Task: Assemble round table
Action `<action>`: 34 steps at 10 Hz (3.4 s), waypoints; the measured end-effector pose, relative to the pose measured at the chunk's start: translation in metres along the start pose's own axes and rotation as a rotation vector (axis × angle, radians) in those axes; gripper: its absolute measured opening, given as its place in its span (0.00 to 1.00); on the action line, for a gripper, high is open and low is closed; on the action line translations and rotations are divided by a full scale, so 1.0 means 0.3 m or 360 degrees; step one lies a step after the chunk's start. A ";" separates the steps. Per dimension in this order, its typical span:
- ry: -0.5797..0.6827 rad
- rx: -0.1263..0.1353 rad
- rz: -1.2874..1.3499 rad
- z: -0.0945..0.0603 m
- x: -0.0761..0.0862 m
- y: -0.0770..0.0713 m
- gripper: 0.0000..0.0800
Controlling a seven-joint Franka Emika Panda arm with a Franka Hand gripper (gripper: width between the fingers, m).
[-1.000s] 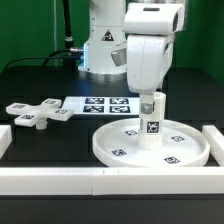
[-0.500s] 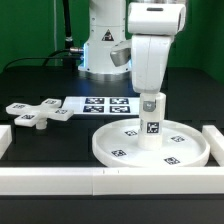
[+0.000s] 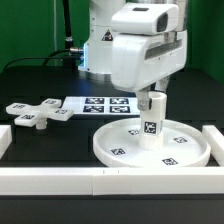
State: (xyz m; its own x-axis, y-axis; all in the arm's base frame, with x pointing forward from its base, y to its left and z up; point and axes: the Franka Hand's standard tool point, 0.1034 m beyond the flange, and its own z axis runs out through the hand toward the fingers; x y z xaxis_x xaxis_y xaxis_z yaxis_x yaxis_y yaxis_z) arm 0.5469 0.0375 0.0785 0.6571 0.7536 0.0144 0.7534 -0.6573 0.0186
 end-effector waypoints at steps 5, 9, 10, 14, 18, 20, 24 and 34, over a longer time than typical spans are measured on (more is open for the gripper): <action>0.0002 0.0003 0.0536 0.000 0.002 -0.001 0.51; 0.0024 0.0032 0.1238 -0.001 0.005 -0.001 0.51; 0.0033 0.0048 0.1449 0.000 0.004 -0.001 0.51; 0.0038 0.0082 0.1894 0.000 0.004 0.001 0.51; 0.0029 0.0148 0.2534 0.002 0.004 -0.002 0.51; 0.0020 0.0187 0.2837 0.002 0.010 -0.001 0.51; 0.0005 0.0242 0.3129 0.001 0.013 0.000 0.51; 0.0082 0.0108 0.1865 -0.004 0.029 -0.004 0.81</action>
Offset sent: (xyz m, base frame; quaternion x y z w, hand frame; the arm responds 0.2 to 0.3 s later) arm 0.0000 0.0000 0.0000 0.0000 0.0000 0.1938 0.9810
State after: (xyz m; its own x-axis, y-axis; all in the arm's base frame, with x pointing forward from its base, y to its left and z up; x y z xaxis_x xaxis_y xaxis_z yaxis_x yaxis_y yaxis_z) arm 0.5516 0.0450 0.0800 0.9492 -0.3135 0.0277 -0.3102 -0.9468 -0.0862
